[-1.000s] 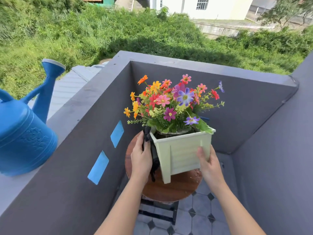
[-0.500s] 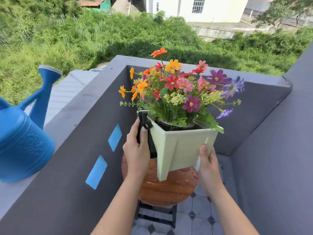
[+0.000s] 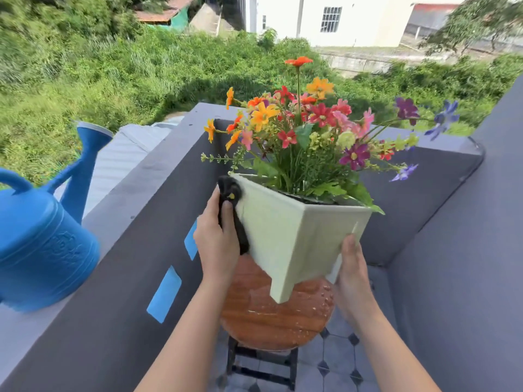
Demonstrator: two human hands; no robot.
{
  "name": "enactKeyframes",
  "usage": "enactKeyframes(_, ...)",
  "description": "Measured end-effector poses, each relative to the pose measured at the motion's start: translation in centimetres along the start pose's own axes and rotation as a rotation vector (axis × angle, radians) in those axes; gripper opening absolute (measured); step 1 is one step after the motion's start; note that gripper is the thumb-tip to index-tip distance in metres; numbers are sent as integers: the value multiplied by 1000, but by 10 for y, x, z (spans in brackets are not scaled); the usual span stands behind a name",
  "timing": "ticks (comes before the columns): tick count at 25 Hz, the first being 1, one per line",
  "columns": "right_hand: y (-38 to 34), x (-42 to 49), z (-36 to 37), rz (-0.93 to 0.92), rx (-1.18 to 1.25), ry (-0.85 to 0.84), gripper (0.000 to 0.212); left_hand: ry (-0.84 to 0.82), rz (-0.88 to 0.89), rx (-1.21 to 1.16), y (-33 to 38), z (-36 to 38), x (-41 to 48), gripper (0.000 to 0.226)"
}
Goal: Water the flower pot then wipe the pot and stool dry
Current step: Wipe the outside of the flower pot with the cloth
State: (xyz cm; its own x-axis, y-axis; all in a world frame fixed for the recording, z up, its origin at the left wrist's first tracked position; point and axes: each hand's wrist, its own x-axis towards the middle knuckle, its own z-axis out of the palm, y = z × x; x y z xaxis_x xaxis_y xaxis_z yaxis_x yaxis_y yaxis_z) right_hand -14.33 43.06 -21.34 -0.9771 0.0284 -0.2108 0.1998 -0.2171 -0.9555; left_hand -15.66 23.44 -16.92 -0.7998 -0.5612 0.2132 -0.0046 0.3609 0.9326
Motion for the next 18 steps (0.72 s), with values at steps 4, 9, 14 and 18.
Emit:
enactKeyframes(4,-17,8,0,20,160,-111,95,-347,-182,-257,-22,-16,7,79)
enactKeyframes(9,-34,6,6,128,151,-188,92,-282,-225,-427,-26,-30,-9,85)
enactKeyframes(14,-30,-3,30,-3,327,-128,92,-65,-124,-500,-9,-41,-23,23)
enactKeyframes(18,-32,-10,51,-18,339,-161,65,20,-56,-429,6,-46,-26,32)
